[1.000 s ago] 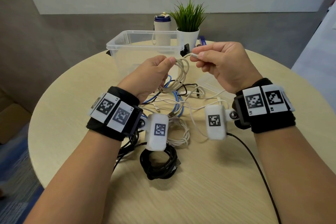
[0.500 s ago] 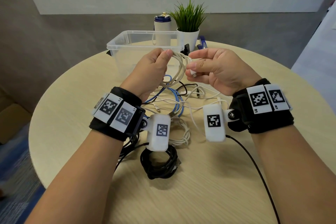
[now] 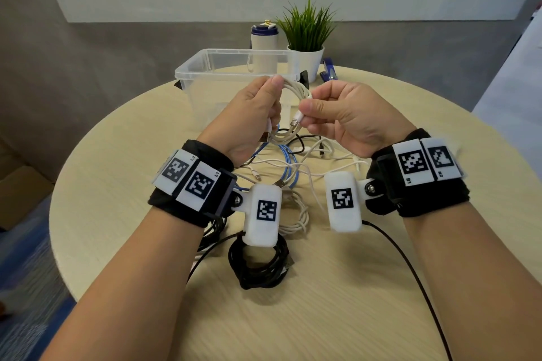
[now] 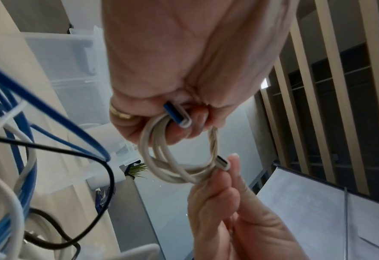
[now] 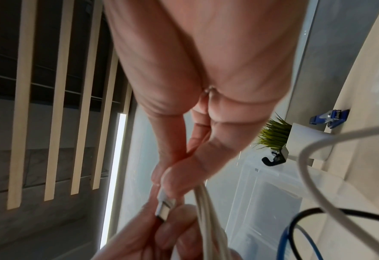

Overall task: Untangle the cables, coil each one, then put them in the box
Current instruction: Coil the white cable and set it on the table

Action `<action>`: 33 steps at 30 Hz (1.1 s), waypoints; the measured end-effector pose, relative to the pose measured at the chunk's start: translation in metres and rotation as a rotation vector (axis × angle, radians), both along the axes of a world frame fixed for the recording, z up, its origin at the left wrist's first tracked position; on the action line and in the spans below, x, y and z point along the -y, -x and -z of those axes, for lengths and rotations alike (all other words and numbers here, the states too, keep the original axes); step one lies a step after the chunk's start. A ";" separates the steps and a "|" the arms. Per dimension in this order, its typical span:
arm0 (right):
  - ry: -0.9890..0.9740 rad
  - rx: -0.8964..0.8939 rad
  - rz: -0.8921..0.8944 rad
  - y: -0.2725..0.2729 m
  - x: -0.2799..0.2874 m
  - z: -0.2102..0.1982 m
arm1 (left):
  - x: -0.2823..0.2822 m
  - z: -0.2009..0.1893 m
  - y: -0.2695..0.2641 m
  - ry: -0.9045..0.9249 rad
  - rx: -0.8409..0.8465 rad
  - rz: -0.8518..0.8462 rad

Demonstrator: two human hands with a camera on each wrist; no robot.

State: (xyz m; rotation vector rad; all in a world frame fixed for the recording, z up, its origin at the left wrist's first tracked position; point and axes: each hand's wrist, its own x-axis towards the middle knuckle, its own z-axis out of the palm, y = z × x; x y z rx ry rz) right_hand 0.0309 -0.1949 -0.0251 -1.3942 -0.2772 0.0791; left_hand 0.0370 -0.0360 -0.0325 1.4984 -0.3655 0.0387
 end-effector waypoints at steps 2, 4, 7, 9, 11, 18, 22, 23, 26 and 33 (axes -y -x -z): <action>0.044 0.030 0.021 0.000 0.000 0.000 | 0.000 0.000 0.000 0.050 -0.036 0.036; 0.087 0.047 0.021 -0.001 0.001 0.001 | 0.000 -0.001 0.001 0.098 -0.069 0.065; 0.075 0.025 -0.056 -0.002 0.000 0.002 | 0.002 -0.003 0.003 0.185 -0.105 0.109; 0.102 0.032 -0.086 0.000 -0.002 0.002 | 0.002 -0.002 0.003 0.212 -0.121 0.125; 0.110 0.057 -0.099 0.001 -0.003 0.002 | 0.002 -0.002 0.004 0.212 -0.143 0.134; 0.181 0.185 -0.090 -0.002 -0.003 0.005 | -0.001 -0.002 0.003 0.025 -0.171 0.113; 0.216 0.232 -0.067 -0.002 -0.004 0.005 | 0.004 0.000 0.003 0.008 -0.128 0.100; 0.218 0.228 -0.047 -0.003 -0.003 0.005 | 0.004 0.001 0.003 0.021 -0.116 0.091; 0.206 0.223 0.005 -0.003 -0.004 0.005 | 0.001 0.003 0.002 0.059 -0.074 0.077; 0.135 0.229 0.039 -0.003 -0.003 0.003 | 0.002 0.004 0.001 0.100 -0.046 0.051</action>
